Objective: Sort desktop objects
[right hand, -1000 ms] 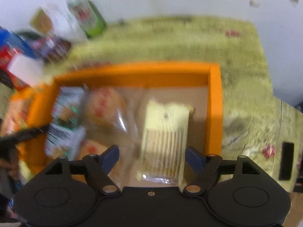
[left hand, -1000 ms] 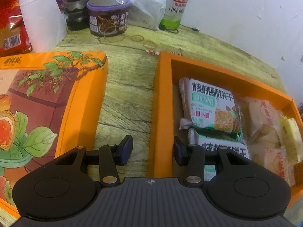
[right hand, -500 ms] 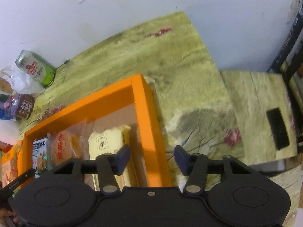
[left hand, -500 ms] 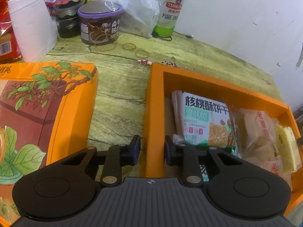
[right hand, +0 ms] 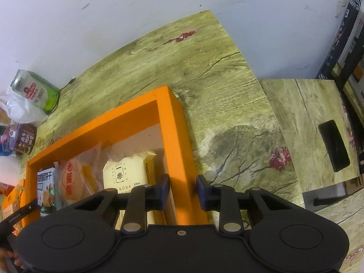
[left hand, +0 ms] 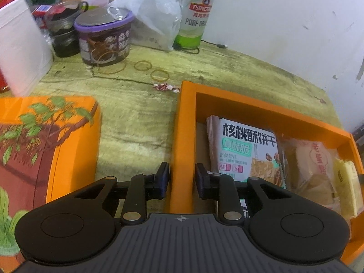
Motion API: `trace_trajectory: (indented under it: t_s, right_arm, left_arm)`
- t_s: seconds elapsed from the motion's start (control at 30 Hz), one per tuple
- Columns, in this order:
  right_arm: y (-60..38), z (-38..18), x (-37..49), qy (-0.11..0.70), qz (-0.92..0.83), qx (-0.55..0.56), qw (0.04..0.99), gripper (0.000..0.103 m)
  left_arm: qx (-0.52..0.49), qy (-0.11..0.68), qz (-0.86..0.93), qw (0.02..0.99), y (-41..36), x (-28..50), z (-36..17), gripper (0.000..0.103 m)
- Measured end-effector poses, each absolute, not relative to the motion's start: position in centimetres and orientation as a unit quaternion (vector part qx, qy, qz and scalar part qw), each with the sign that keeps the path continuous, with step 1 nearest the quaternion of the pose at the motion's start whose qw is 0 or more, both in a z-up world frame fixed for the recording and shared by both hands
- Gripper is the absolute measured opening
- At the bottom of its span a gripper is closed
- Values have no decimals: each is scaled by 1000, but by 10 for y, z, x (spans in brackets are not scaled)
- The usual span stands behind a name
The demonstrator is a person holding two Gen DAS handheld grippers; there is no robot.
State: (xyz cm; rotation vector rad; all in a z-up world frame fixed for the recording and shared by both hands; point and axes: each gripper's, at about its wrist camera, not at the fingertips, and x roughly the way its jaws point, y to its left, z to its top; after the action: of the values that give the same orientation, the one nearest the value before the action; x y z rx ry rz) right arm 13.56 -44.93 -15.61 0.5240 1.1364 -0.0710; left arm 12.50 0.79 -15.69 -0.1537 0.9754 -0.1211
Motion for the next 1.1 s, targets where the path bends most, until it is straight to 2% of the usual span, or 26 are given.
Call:
trace_trajectory:
  t_s: [0.33,0.7,0.9,1.03,1.1]
  right_arm:
    - [-456,-157,139,525,-49,259,809,25]
    - [-462,-163,139,521,-37,275,807,28]
    - [-464,-167,138,516,-26,276,811,29]
    - [-465,-169,135,512,-21,280,812,31]
    - [-465,-170,133,511,-20,282,812,36]
  left_arm:
    - [-54,473,-63,877,-5,147,-157,24]
    - [-21,499,-33,866,-19,153,-153,30]
    - [-3,509,-1,861,-19,152,-150,36]
    - [10,513,11,858,-18,148,-147,45]
    - [18,514,12,858,-18,147,-146,49]
